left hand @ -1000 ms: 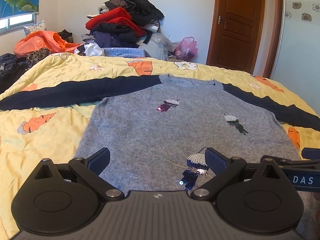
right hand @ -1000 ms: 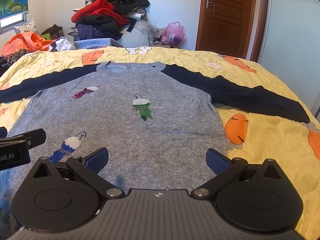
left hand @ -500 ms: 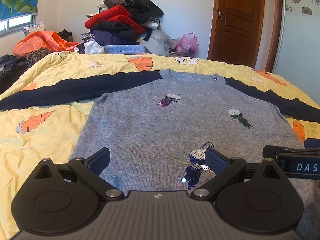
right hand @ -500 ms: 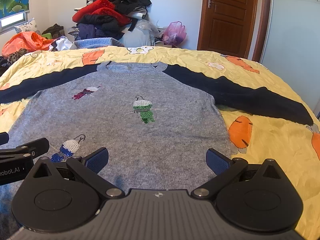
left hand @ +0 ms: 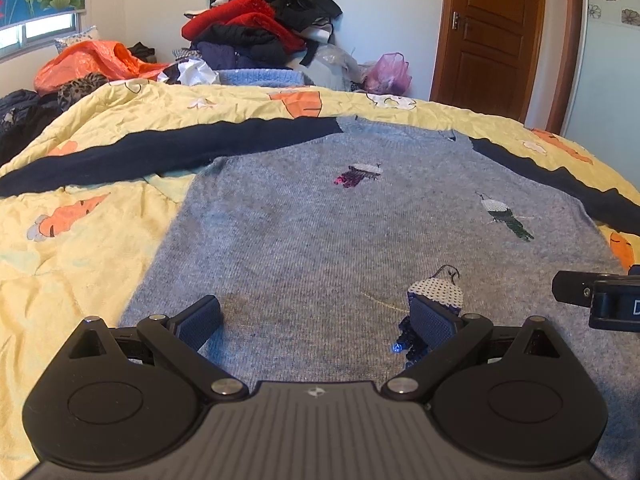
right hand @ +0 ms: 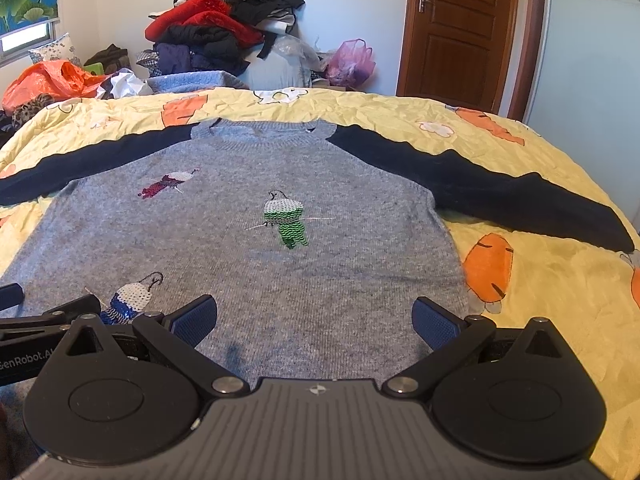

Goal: Fold small clothes

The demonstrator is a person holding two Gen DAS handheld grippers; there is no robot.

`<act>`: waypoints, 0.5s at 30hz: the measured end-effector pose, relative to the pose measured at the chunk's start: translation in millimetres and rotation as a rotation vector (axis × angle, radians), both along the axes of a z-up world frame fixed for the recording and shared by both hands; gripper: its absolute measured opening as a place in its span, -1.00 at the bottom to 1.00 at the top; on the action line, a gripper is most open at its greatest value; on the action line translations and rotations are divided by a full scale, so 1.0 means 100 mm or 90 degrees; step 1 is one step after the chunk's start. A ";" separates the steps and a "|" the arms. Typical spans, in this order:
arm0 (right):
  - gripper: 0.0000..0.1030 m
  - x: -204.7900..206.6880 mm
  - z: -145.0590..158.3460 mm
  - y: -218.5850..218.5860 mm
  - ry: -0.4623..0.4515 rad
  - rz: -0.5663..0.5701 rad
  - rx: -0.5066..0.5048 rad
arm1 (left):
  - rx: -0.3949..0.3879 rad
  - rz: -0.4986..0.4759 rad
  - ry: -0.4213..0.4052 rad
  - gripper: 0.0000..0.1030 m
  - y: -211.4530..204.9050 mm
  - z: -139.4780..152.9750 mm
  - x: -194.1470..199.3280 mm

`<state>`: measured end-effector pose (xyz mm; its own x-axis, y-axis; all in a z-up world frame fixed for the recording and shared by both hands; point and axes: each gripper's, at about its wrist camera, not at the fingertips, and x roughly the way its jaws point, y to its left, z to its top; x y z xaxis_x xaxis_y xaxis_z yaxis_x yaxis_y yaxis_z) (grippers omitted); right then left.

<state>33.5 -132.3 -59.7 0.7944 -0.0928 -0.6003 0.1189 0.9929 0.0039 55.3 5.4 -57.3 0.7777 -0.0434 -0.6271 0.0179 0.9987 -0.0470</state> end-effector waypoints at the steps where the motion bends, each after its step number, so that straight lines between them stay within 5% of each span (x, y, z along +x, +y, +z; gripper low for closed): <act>1: 0.99 0.01 -0.01 0.00 0.001 0.001 0.001 | -0.003 0.001 0.004 0.98 0.01 -0.01 0.01; 12: 0.99 0.04 -0.01 -0.13 -0.002 0.021 0.005 | -0.007 0.000 0.019 0.98 0.02 -0.05 0.03; 15: 0.98 -0.04 0.08 -0.72 -0.062 0.005 0.100 | -0.015 0.000 0.017 0.98 0.04 -0.05 0.02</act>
